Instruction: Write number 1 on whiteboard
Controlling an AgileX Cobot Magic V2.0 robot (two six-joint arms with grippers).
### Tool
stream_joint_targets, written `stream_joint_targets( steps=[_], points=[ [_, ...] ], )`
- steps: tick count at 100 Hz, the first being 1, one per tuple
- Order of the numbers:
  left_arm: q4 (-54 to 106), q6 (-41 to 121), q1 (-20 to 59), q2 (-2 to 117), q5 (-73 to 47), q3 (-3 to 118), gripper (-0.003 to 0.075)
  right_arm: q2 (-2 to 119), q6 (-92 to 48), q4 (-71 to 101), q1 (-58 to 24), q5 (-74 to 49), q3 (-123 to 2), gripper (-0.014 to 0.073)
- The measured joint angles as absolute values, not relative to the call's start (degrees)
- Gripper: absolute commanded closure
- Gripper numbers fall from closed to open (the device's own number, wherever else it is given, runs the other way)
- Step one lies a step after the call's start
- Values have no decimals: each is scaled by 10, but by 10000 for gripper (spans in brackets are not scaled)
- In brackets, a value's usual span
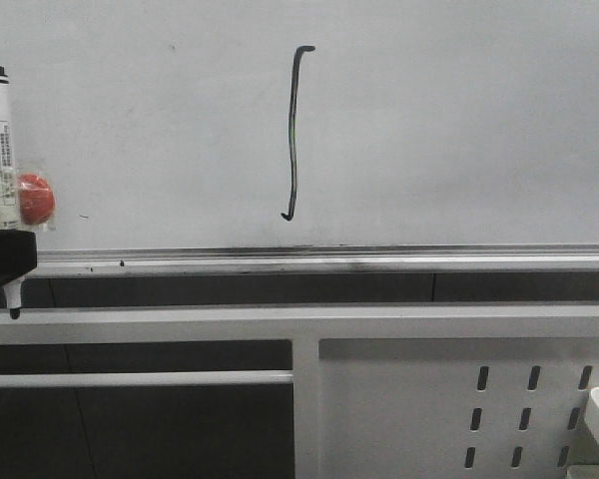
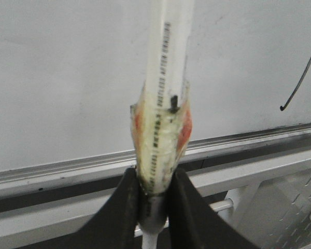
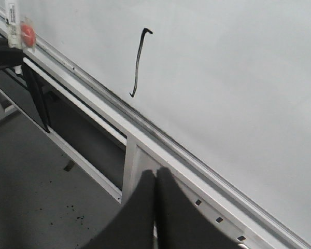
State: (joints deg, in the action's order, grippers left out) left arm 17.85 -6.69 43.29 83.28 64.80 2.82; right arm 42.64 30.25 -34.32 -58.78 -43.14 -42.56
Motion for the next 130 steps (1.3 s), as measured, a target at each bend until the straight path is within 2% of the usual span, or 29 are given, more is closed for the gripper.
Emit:
stream_joint_targets(
  steps=[56, 88, 130],
  points=[
    [181, -69, 433, 835, 650, 94, 740, 426, 305, -344, -588, -432, -426, 650],
    [153, -69, 433, 898, 651, 125, 740, 426, 305, -344, -588, -432, -426, 650],
    [173, -69, 437, 908, 650, 142, 740, 426, 305, -344, -588, -431, -426, 650]
  ],
)
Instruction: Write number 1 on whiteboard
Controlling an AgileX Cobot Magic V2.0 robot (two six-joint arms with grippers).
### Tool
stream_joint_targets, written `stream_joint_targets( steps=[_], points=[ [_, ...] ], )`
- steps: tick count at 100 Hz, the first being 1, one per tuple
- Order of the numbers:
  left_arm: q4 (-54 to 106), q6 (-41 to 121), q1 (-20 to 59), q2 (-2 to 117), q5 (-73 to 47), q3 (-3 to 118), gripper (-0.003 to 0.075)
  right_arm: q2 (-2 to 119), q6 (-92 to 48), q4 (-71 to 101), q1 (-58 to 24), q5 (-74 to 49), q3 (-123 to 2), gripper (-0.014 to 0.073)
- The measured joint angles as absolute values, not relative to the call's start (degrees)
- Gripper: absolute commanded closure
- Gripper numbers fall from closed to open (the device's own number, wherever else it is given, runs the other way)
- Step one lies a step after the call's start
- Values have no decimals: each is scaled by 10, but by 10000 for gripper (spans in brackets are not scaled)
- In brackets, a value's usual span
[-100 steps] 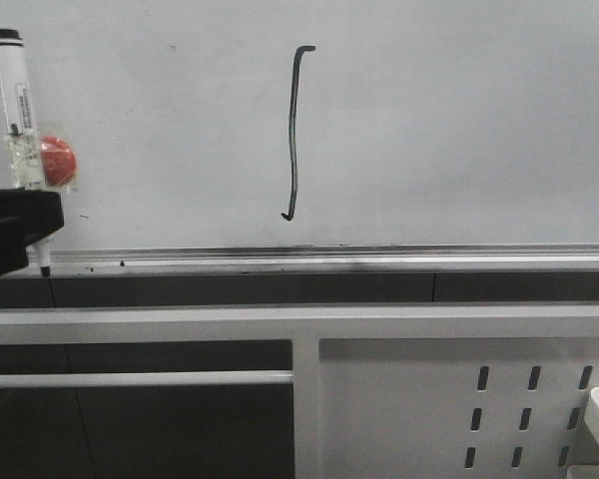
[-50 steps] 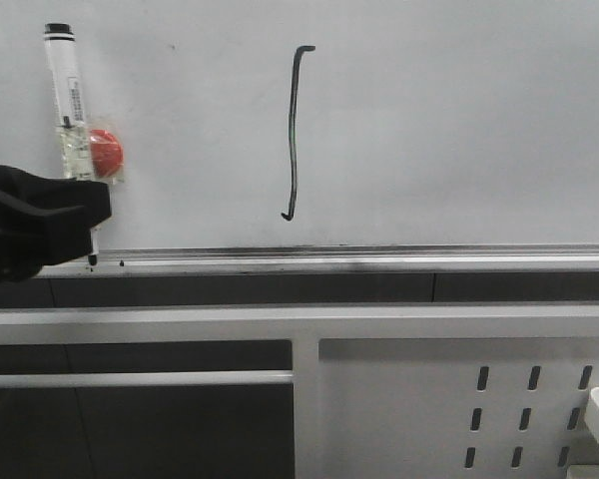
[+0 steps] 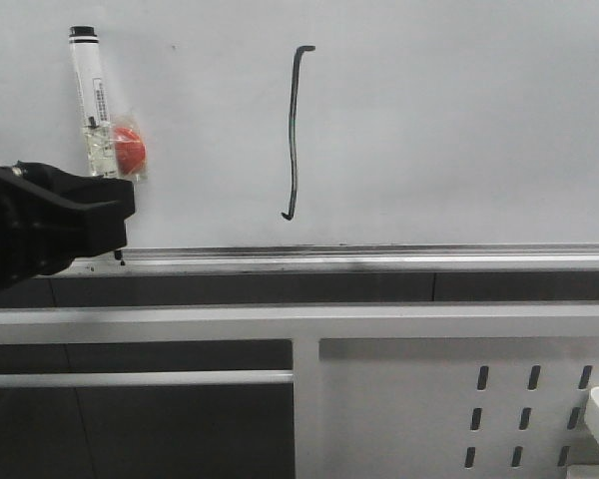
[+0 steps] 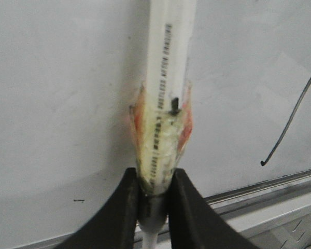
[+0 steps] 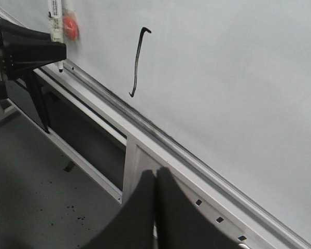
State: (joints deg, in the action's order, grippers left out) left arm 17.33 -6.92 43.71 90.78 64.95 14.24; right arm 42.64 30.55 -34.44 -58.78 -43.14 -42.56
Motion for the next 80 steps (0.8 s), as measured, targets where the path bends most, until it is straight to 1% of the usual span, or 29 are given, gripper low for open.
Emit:
stream_joint_targets(
  steps=[67, 74, 80],
  points=[
    [173, -69, 437, 908, 647, 143, 737, 426, 306, -344, -588, -430, -426, 650],
    [174, -69, 437, 908, 646, 146, 707, 426, 306, -344, -588, -430, -426, 650],
    [174, -69, 437, 908, 642, 148, 641, 426, 306, -344, -588, -430, -426, 650]
  ],
)
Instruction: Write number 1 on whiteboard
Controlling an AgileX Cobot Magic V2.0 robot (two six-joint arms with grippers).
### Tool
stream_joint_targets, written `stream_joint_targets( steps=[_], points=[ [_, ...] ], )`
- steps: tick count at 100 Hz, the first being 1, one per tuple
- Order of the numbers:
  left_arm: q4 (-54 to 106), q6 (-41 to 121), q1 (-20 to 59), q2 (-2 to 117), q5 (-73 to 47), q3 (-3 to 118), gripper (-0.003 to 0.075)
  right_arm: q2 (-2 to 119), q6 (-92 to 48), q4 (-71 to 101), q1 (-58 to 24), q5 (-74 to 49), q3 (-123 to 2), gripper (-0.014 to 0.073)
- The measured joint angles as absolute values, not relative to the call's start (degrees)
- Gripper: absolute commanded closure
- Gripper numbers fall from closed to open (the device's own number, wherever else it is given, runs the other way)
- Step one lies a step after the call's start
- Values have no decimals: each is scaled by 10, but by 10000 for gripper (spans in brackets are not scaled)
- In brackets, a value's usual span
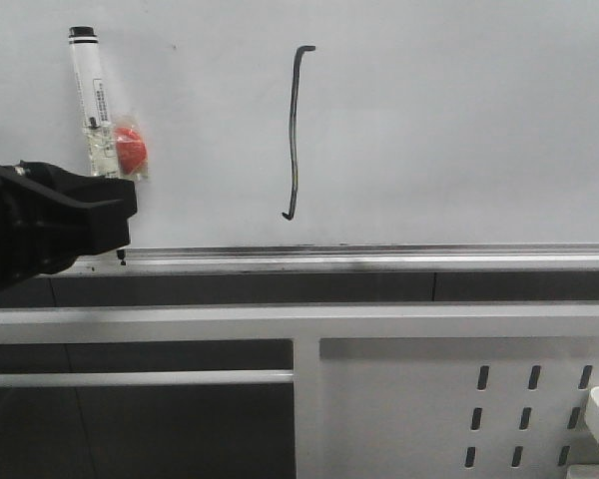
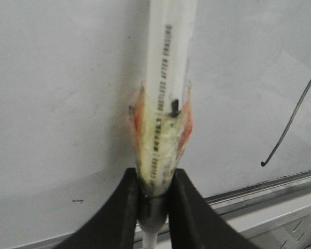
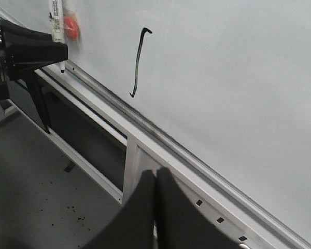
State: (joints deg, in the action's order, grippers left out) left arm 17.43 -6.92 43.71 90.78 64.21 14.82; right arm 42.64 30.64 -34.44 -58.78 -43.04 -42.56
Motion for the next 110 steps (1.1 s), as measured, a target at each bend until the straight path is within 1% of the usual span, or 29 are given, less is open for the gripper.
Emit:
stream_joint_targets(
  steps=[10, 18, 54, 110],
  points=[
    [177, -69, 437, 909, 639, 156, 517, 426, 306, -344, -588, -430, -426, 650],
    [184, -69, 437, 909, 645, 162, 475, 426, 306, -344, -588, -430, -426, 650],
    [184, -70, 437, 909, 648, 162, 472, 426, 306, -344, -588, -430, -426, 650],
    [161, -70, 437, 899, 650, 123, 466, 426, 306, -344, -588, -430, -426, 650]
  ],
)
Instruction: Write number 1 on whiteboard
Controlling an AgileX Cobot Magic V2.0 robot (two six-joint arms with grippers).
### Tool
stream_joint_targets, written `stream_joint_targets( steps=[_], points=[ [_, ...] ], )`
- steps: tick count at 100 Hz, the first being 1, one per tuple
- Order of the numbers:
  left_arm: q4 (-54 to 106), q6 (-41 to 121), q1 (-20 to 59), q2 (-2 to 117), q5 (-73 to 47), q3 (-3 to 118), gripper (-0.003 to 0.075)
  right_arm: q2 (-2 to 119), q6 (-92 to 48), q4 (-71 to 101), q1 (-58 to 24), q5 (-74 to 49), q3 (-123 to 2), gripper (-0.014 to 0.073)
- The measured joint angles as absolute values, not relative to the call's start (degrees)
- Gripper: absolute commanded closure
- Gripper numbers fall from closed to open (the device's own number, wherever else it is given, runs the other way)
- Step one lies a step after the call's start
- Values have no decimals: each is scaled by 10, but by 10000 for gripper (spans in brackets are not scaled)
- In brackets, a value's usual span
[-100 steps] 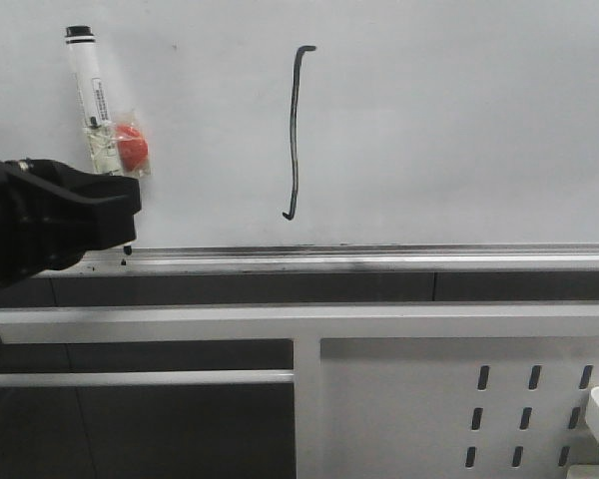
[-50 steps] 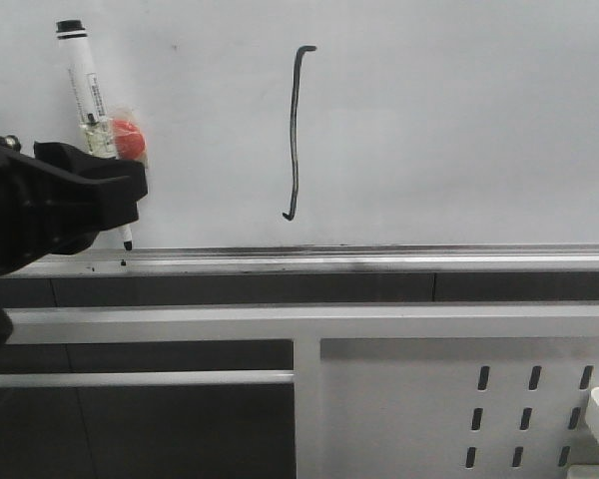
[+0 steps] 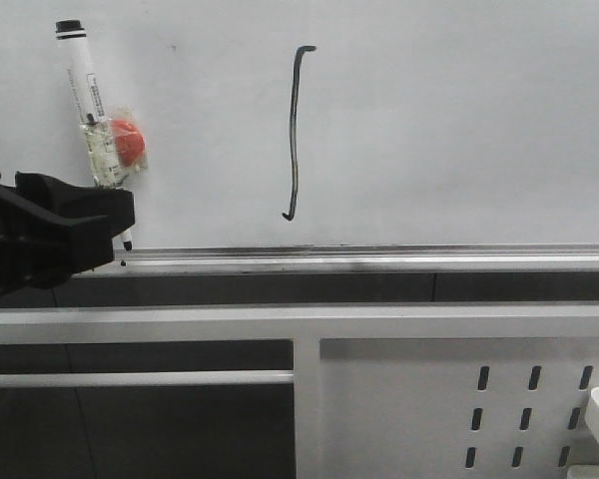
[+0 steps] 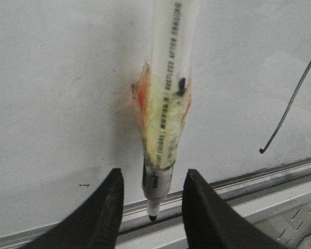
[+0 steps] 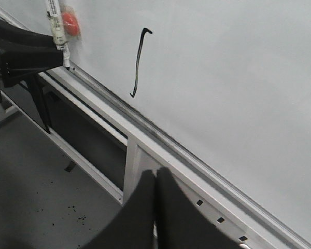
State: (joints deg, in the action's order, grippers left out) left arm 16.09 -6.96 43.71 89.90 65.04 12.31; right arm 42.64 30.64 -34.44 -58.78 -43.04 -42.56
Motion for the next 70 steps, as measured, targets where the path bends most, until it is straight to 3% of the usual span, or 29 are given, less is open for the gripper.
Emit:
stream_joint_targets(
  steps=[26, 52, 70],
  points=[
    [126, -70, 437, 827, 651, 77, 504, 418, 306, -358, -588, -390, -415, 648],
    [108, -70, 437, 737, 648, -1, 740, 333, 311, -368, -588, -337, -320, 643],
    [88, -70, 437, 711, 652, -1, 740, 235, 317, -368, -588, -336, -234, 643]
  ],
)
